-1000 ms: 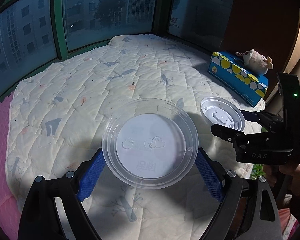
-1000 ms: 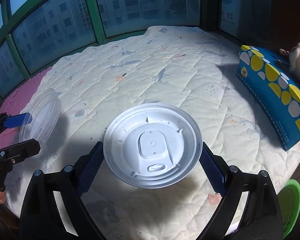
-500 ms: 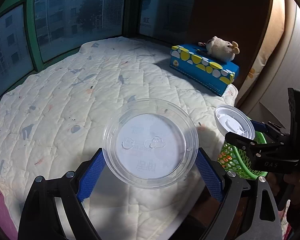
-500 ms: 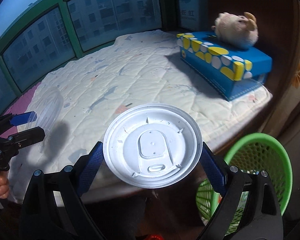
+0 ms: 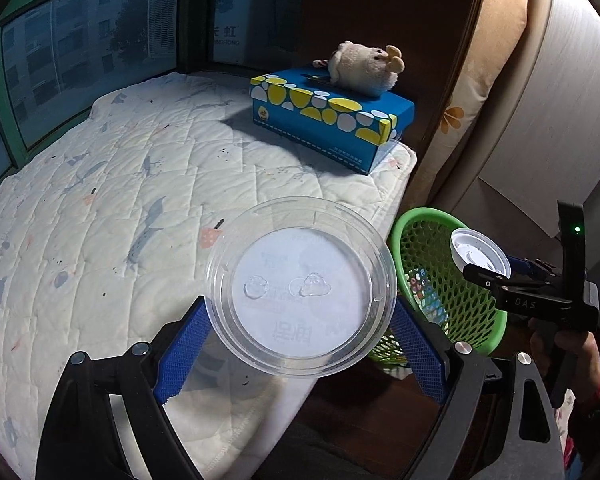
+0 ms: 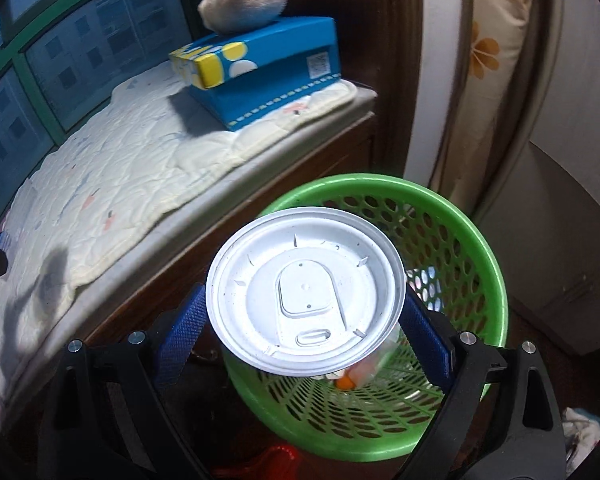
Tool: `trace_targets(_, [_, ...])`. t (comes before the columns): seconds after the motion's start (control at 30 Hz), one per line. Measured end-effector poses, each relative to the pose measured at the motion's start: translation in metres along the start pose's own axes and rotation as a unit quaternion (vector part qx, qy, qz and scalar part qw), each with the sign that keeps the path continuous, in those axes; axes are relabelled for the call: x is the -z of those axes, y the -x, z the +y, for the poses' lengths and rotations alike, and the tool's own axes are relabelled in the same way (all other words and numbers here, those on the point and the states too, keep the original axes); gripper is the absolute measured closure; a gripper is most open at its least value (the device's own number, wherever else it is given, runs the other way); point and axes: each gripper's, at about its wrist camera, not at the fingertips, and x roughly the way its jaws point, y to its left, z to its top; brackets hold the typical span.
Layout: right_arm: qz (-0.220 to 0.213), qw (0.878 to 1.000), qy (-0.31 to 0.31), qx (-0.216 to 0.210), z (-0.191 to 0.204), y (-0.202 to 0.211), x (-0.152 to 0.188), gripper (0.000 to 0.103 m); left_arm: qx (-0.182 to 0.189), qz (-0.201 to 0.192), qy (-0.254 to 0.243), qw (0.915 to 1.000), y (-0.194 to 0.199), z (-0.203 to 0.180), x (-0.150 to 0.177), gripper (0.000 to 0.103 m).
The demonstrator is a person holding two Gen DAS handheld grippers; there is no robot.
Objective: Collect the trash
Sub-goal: 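Carry the clear lid and white cup lid over the green wastebasket, then open the right gripper to drop the white lid while the left gripper drops the clear lid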
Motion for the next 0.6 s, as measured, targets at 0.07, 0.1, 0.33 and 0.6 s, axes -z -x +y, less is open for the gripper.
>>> trace_targets(0.07, [0.005, 1.000, -0.013, 0.007, -0.013, -0.005, 0.001, 0.011, 0.002, 0.002, -0.004, 1.0000, -0.002, -0.006, -0.001, 0.017])
trace_targets(0.1, [0.007, 1.000, -0.018, 0.010, -0.019, -0.007, 0.002, 0.010, 0.002, 0.003, -0.006, 1.0000, -0.003, -0.008, -0.002, 0.017])
trace_targets(0.33, [0.022, 0.998, -0.060, 0.013, -0.045, -0.022, 0.006, 0.010, 0.007, 0.010, -0.016, 0.9998, -0.009, -0.020, -0.004, 0.017])
trace_targets(0.6, [0.003, 0.998, -0.066, 0.020, -0.055, -0.010, 0.006, 0.009, 0.026, 0.019, -0.026, 0.9992, -0.019, -0.041, -0.005, 0.017])
